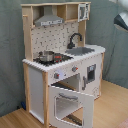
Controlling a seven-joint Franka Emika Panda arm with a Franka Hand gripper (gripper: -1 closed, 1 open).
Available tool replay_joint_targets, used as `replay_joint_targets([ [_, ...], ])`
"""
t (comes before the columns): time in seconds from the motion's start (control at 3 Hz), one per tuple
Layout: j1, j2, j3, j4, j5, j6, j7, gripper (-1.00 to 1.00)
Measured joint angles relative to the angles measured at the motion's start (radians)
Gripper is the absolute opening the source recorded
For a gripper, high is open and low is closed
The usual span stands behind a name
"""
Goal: Play with the kitchen
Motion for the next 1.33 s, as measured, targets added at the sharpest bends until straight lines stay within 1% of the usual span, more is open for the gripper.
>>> replay_joint_targets([
  [0.67,-0.12,-0.079,0.045,0.035,0.0,0.0,0.202,1.0],
  [1.0,-0.183,-0.131,0.054,0.049,0.0,-0.001,0.322,1.0],
  [1.33,-0.223,-0.17,0.054,0.056,0.0,-0.004,0.407,1.0],
])
